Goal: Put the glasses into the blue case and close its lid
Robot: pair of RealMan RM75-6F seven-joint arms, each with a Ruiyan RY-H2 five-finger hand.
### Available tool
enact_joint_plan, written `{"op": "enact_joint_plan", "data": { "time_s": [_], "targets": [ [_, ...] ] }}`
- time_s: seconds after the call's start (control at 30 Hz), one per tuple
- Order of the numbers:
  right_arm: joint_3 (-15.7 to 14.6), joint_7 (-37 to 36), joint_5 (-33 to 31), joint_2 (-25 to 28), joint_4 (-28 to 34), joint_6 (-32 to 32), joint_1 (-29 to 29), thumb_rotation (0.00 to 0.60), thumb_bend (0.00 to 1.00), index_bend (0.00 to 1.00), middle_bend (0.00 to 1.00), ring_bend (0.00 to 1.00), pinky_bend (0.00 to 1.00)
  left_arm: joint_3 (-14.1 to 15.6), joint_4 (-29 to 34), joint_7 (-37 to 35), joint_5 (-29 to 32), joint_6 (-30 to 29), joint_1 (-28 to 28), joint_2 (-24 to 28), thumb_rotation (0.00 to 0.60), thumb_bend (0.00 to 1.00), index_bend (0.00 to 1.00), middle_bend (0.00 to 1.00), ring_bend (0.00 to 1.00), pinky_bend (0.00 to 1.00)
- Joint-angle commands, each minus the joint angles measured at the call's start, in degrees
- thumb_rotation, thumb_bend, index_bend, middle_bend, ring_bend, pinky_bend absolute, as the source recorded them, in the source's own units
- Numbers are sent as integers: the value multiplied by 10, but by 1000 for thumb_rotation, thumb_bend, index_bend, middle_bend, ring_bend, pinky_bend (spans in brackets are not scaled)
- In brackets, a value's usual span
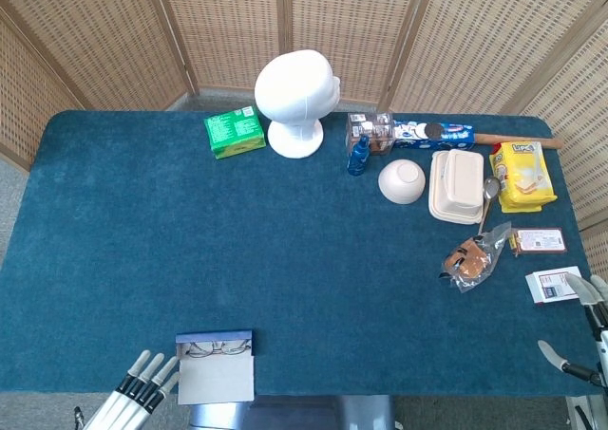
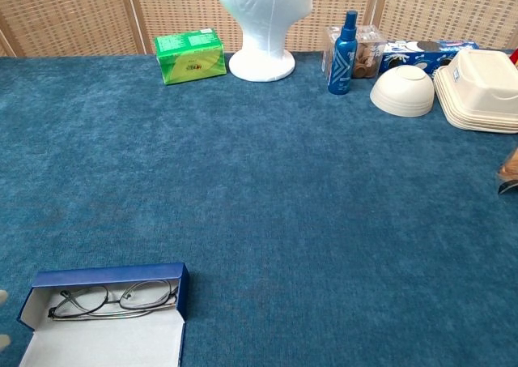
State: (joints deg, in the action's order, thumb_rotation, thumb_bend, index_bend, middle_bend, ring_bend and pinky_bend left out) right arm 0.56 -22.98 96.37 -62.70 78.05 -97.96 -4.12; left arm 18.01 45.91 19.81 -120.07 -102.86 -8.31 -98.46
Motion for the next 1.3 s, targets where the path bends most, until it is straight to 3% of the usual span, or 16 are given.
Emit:
{"op": "enact_joint_plan", "data": {
  "time_s": [0.03, 0.73, 1.3],
  "targets": [
    [-2, -15, 1, 2, -10, -10, -4, 524, 222, 0, 125, 0, 163, 2, -13, 12, -12, -3, 8, -10, 600, 227, 129, 20, 0, 0],
    [-3, -83, -4, -1, -53, -48, -18, 520, 220, 0, 124, 0, 163, 6, 31, 92, -36, 57, 61, 10, 600, 225, 100, 1, 0, 0],
    [-4, -101, -12, -2, -69, -51, -22, 518, 220, 0, 123, 0, 164, 6, -13, 106, -45, 50, 76, -19, 600, 225, 101, 12, 0, 0]
  ]
}}
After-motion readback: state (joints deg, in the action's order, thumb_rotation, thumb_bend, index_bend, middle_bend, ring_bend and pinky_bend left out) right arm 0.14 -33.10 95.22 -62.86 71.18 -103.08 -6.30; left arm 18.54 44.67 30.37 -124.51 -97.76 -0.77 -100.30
